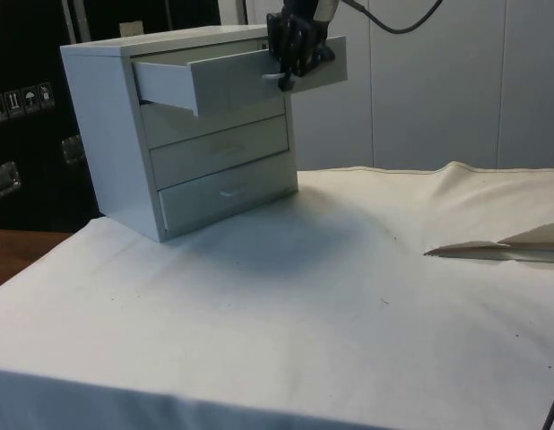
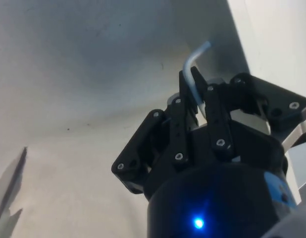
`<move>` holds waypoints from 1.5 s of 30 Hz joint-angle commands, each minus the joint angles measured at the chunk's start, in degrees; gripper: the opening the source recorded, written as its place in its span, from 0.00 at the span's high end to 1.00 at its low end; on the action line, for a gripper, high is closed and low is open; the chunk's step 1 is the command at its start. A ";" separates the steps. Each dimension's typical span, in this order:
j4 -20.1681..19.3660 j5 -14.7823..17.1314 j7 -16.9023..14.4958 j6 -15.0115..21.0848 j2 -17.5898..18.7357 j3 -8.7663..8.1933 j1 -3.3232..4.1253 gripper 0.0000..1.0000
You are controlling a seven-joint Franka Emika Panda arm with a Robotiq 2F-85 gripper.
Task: Open the drawer, then close it.
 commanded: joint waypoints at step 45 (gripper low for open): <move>-1.89 -27.50 26.64 -0.92 -1.49 2.58 -0.06 0.57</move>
